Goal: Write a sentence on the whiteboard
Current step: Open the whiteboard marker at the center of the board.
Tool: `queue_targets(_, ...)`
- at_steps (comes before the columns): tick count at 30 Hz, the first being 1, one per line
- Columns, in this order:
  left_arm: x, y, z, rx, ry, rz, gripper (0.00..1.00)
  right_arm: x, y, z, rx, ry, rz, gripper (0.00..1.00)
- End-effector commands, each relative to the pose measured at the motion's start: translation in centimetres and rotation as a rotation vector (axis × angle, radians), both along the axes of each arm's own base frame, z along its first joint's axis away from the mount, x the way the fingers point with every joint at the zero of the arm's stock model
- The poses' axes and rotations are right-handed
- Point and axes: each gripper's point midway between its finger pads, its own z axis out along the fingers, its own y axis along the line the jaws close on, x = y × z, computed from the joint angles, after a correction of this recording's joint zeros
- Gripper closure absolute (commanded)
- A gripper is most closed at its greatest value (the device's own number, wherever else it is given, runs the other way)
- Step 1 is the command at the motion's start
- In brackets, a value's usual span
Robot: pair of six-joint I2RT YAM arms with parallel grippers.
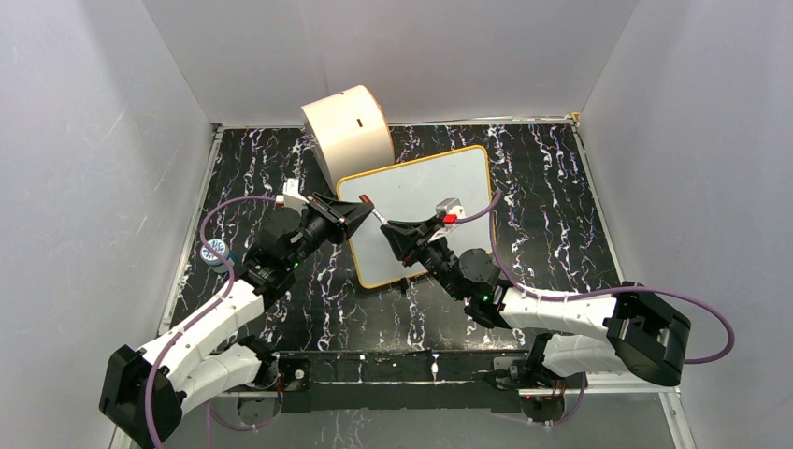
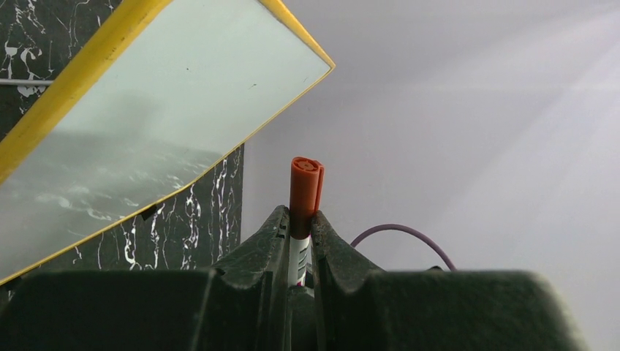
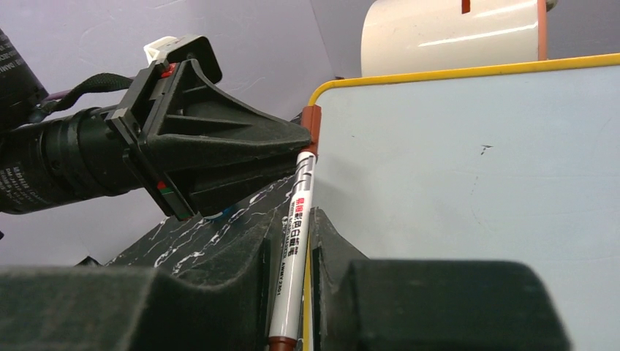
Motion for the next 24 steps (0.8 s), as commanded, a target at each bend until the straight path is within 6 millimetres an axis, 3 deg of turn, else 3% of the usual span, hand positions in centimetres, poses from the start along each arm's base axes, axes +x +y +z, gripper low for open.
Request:
queue_targets(1, 0.1, 0.1, 0.4, -0.022, -0.018, 0.021, 1.00, 0.0, -0.2, 4.5, 0.117, -0.062, 0.001, 0.80)
queue_targets(7, 0.0, 0.3, -0.2, -0.006, -0.023, 0.027, 1.00, 0.0, -0.4, 4.5, 0.106, -0.066, -0.003, 1.00)
queue_targets(9, 0.0, 0.4, -0.5, 0.031, -0.034, 0.027, 1.00, 0.0, -0.5, 4.7, 0.092, -0.082, 0.003, 1.00)
queue_targets(20, 0.3, 3.3, 0.3, 0.412, -0.250, 0.064, 0.54, -0.5, -1.8, 5.3, -0.063, -0.087, 0.080, 1.00)
queue_targets(24, -0.2, 4.0, 1.1, 0.575, -0.388, 0.027, 0.44, -0.2, -2.9, 5.0, -0.136, -0.034, 0.114, 1.00)
